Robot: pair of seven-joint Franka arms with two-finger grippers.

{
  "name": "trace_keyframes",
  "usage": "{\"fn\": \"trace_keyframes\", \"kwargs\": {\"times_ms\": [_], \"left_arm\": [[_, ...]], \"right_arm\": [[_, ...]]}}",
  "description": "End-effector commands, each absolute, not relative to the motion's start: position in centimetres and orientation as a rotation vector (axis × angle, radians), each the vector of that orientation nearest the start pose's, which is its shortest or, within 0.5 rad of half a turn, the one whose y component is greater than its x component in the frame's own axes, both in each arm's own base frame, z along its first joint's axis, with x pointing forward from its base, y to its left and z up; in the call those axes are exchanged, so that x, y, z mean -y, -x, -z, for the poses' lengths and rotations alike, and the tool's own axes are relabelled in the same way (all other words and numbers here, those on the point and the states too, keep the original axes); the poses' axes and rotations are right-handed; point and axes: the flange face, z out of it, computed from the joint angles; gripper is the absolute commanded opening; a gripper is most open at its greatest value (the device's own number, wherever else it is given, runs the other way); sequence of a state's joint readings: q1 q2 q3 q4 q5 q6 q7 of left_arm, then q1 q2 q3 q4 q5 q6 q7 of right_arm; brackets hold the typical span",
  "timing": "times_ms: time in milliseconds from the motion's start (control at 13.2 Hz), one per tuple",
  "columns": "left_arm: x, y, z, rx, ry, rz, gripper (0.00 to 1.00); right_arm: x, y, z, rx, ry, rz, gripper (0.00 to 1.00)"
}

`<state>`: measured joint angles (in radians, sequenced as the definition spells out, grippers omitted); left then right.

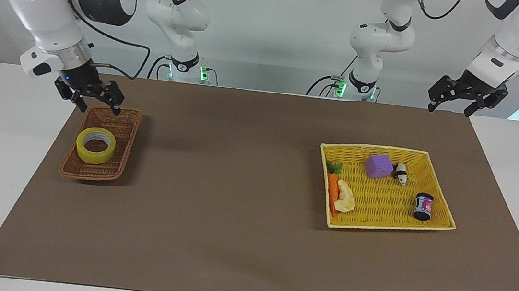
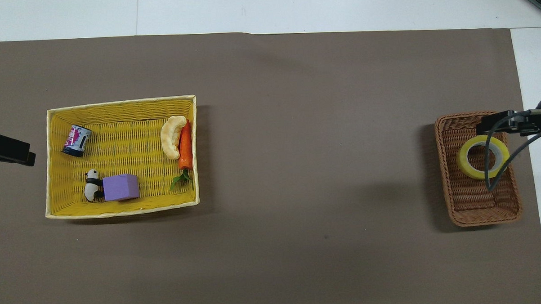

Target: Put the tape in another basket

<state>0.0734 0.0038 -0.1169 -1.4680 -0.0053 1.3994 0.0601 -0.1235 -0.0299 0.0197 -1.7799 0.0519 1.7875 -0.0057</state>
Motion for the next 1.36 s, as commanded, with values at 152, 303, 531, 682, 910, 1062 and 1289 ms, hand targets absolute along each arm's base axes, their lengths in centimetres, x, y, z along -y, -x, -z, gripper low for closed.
{"fn": "trace_keyframes", "kwargs": {"times_ms": [152, 303, 531, 682, 910, 1062, 1289], "left_arm": [[2.5, -52.4, -67.2, -0.145, 3.144, -0.095, 1.00], [2.5, -52.4, -67.2, -0.145, 3.146, -0.097, 1.00], [2.6, -52.4, -67.2, -0.147, 3.144, -0.095, 1.00], [2.4, -52.4, -67.2, -0.143, 3.146, -0.099, 1.00], [2.4, -52.4, -67.1, -0.143, 3.146, -0.104, 1.00], [2.3, -52.3, -67.0, -0.138, 3.144, -0.111, 1.00], [2.3, -52.3, -66.9, -0.138, 3.144, -0.109, 1.00]], "right_arm": [[-0.7, -53.1, -57.4, -0.359, 3.118, -0.008, 1.00], [-2.4, -52.2, -59.0, -0.395, 3.112, 0.018, 1.00], [-2.8, -51.5, -63.1, -0.377, 3.107, 0.085, 1.00], [-1.3, -50.9, -68.0, -0.405, 3.108, 0.096, 1.00], [0.2, -51.0, -69.8, -0.327, 3.186, 0.028, 1.00], [0.4, -51.3, -69.2, -0.299, 3.172, 0.034, 1.00], [-1.1, -51.0, -68.7, -0.271, 3.173, 0.023, 1.00]]}}
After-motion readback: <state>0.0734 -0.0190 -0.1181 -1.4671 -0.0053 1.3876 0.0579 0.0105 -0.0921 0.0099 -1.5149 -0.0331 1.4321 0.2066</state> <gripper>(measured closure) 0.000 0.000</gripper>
